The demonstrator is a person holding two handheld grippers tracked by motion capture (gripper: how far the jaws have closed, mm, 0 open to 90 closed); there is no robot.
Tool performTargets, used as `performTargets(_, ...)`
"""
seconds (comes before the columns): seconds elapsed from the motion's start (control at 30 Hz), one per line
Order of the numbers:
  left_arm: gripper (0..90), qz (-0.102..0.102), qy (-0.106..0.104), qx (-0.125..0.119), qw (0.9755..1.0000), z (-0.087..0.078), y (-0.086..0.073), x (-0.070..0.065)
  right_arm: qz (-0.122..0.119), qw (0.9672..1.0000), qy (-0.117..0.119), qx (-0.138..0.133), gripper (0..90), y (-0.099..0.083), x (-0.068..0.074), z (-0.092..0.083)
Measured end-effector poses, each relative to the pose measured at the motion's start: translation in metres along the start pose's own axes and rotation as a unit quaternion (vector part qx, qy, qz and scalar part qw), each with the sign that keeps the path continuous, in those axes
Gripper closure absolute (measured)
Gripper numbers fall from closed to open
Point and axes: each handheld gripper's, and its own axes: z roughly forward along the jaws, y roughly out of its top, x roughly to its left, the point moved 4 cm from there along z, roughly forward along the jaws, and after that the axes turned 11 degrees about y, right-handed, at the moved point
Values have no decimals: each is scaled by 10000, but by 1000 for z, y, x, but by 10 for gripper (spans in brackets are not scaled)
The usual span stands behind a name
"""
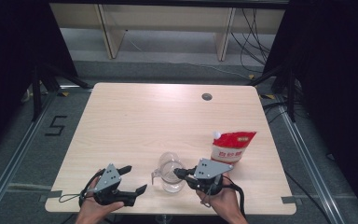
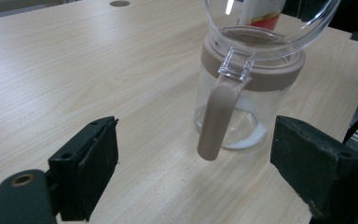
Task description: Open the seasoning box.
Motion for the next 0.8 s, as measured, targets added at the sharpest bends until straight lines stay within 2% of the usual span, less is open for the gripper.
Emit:
performTargets(0.03,149,-42,61,-29,10000,-3,-2,2,-18,10000,34,32,883,2,0,1)
performTargets(0.13,150,-50,48,-2,10000,-6,-4,5,65,10000,9,8,883,3,1,2)
performTargets(0.17,150,-50,48,-2,10000,-6,-4,5,-22,10000,45,16,883,4,0,2)
performTargets(0.23,150,-57,123,45,9999,-9,-6,6,11,10000,38,18,883,4,1,3)
performTargets(0.27,150,-14,114,88,9999,-9,-7,7,35,10000,28,-1,883,4,1,4)
performTargets(0.4,151,-47,77,114,9999,-9,-10,5,-8,10000,53,6,883,6,2,6)
performTargets(0.57,151,130,125,266,9995,-8,-17,3,-66,9999,98,1,883,12,4,11)
performTargets(0.63,152,131,105,281,9995,-8,-18,2,-13,10000,83,13,883,13,5,11)
performTargets(0.67,152,100,83,284,9995,-8,-19,1,-113,9998,142,-38,883,16,5,14)
performTargets(0.7,151,100,83,284,9995,-8,-19,1,-113,9998,142,-38,883,16,5,14)
performTargets(0.8,152,194,128,274,9994,-9,-20,0,-134,9997,214,-2,883,19,8,19)
